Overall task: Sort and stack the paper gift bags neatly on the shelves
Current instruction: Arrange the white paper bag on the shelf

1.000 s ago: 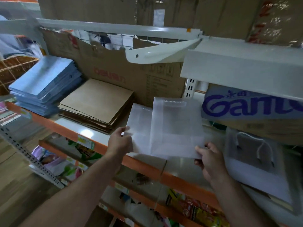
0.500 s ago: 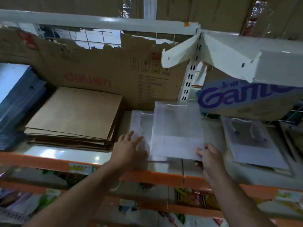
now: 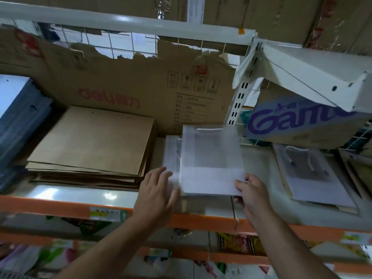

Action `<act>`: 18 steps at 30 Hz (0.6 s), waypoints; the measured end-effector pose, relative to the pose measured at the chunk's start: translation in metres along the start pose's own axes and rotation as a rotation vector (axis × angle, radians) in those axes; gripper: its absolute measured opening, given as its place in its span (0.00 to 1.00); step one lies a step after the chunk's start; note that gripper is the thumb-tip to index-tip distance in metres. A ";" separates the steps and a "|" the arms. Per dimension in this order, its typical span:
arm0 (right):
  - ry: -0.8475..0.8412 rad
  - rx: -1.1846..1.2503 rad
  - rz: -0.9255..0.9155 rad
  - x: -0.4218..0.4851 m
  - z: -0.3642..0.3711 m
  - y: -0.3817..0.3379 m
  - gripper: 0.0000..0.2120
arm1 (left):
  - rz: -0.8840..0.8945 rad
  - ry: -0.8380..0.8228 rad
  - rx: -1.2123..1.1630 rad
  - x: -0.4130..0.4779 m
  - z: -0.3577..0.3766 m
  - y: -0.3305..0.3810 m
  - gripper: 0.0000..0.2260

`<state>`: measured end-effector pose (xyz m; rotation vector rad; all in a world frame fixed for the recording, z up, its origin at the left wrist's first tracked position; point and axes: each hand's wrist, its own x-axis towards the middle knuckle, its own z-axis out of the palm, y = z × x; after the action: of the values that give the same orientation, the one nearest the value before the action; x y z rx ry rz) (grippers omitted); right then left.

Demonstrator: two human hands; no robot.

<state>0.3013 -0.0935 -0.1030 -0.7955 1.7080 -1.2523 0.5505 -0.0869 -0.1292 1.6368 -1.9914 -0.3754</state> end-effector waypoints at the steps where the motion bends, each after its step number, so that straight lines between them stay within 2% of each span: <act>1: -0.008 -0.003 -0.004 0.000 0.006 -0.002 0.06 | 0.000 -0.020 0.042 -0.005 0.001 -0.002 0.31; 3: -0.024 -0.028 -0.014 0.000 0.019 -0.005 0.05 | 0.029 -0.016 0.150 -0.012 0.004 -0.005 0.25; 6: -0.061 -0.115 0.019 0.001 0.033 -0.005 0.05 | -0.002 0.058 0.183 -0.019 0.004 -0.006 0.14; 8: -0.037 -0.224 0.036 0.001 0.039 -0.005 0.05 | -0.046 0.058 0.195 -0.023 0.005 -0.008 0.17; 11: 0.052 -0.413 0.006 -0.003 0.043 -0.006 0.08 | -0.098 -0.006 0.235 -0.023 0.007 -0.009 0.31; 13: 0.082 -0.646 -0.117 -0.010 0.044 -0.006 0.15 | -0.097 -0.039 0.260 -0.023 0.004 -0.007 0.36; 15: 0.093 -0.907 -0.324 -0.014 0.043 -0.002 0.25 | -0.091 -0.046 0.250 -0.022 0.000 -0.004 0.37; 16: 0.053 -0.972 -0.407 -0.016 0.043 0.000 0.29 | -0.091 -0.053 0.249 -0.022 -0.001 -0.004 0.37; 18: -0.110 -1.059 -0.454 -0.016 0.046 0.003 0.34 | -0.096 -0.056 0.255 -0.022 -0.001 -0.004 0.36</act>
<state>0.3501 -0.0976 -0.1077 -1.8989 2.1337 -0.4439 0.5573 -0.0667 -0.1349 1.9022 -2.0759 -0.2109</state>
